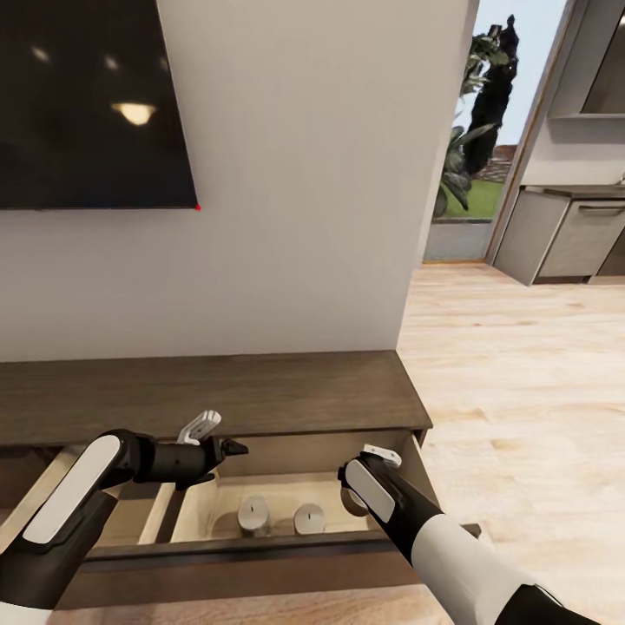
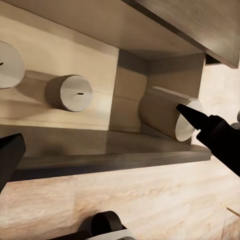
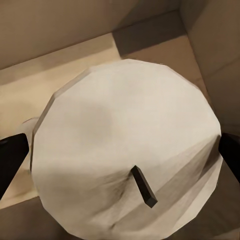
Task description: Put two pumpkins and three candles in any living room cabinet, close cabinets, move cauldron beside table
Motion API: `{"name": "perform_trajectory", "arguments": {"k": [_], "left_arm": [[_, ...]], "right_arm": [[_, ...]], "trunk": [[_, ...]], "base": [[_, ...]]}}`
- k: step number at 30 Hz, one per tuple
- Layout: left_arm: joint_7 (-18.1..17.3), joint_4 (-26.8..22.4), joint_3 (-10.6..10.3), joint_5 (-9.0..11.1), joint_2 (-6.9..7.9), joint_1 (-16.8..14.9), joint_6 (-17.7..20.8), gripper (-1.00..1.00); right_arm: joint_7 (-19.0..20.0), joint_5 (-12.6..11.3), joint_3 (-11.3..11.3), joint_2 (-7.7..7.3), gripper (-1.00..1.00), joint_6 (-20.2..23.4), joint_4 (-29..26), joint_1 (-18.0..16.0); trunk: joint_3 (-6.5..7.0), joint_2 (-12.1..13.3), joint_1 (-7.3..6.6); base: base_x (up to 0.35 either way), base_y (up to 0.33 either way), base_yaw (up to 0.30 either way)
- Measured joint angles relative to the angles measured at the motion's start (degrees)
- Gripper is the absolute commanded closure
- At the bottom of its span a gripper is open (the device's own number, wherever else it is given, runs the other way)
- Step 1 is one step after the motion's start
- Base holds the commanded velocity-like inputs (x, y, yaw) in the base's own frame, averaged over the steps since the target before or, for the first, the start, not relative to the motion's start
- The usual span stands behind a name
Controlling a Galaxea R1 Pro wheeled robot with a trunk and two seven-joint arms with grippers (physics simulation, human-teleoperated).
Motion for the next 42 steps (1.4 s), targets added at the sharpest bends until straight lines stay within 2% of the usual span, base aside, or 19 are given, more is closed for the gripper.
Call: {"name": "perform_trajectory", "arguments": {"k": [15, 21, 42], "left_arm": [[-0.02, -0.43, 0.0, 0.04, 0.07, 0.0, -0.02, -1.0], [-0.03, -0.43, 0.0, 0.06, 0.09, 0.0, 0.0, -1.0], [-0.02, -0.4, 0.0, 0.13, 0.12, 0.01, 0.05, -1.0]], "right_arm": [[0.32, 0.21, 0.0, -0.17, 1.0, -0.2, 0.05, 0.0], [0.35, 0.29, 0.0, -0.22, 1.0, -2.96, 0.21, -0.01], [0.34, 0.28, -0.01, -0.22, 1.0, -3.18, 0.79, 0.0]], "trunk": [[-2.69, -6.02, 3.3], [-2.7, -6.03, 3.3], [-2.87, -6.42, 3.52]], "base": [[0.0, 0.0, 0.0], [0.0, 0.0, 0.0], [0.024, 0.0, 0.0]]}}
